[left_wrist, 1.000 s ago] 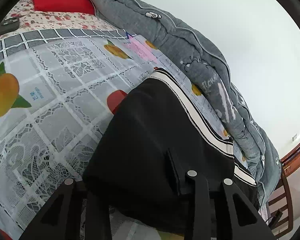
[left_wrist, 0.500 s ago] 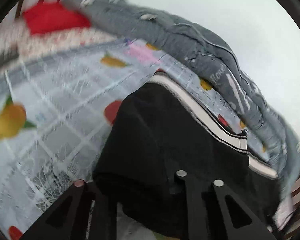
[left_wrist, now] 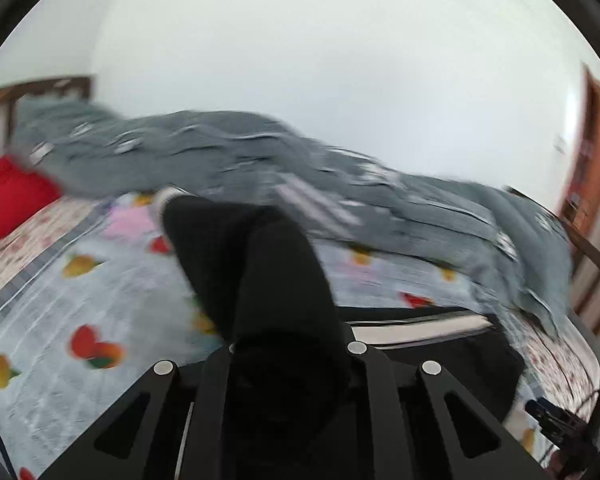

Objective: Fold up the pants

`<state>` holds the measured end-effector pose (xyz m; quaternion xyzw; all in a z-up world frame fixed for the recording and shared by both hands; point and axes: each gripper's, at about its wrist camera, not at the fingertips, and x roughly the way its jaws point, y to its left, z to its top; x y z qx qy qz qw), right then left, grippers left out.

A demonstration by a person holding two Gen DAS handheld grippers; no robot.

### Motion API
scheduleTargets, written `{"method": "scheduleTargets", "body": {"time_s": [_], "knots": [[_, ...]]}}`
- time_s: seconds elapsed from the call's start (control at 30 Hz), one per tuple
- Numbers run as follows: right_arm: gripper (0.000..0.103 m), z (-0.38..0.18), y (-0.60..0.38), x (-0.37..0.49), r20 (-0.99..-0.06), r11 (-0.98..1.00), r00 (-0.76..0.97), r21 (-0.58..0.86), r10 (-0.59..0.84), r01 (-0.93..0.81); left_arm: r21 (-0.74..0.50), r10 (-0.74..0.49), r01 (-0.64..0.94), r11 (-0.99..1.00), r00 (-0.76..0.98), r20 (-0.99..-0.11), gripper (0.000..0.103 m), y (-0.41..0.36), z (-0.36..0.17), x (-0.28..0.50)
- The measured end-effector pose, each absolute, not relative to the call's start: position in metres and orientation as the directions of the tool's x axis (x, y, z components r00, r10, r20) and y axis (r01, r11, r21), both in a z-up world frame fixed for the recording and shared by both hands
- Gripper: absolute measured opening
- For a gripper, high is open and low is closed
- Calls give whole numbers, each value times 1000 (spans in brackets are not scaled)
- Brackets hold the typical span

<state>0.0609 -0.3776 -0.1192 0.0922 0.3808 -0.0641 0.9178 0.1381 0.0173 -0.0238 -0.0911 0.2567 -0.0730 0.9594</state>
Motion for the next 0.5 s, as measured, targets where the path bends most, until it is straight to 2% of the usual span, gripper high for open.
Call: {"method": "scheduleTargets", "body": {"time_s": [0.17,0.37,0.43,0.5], "knots": [[47,-126,-410,38,-727,968,681,98,-88,230,-191,-303,238,952,821,-484,15,-64,-31,139],[47,-136,-436,22,-752,958,651,103,-100,266,-259,-435,349,901,725,-534,15,-151,-69,136],[47,-137,-438,20,-758,956,645,105,-102,275,-281,-484,396,874,662,-572,15,-179,-86,135],[47,-137,-437,20,-759,955,645,120,-86,270,-266,-500,447,854,563,-658,16,-207,-106,138]]}}
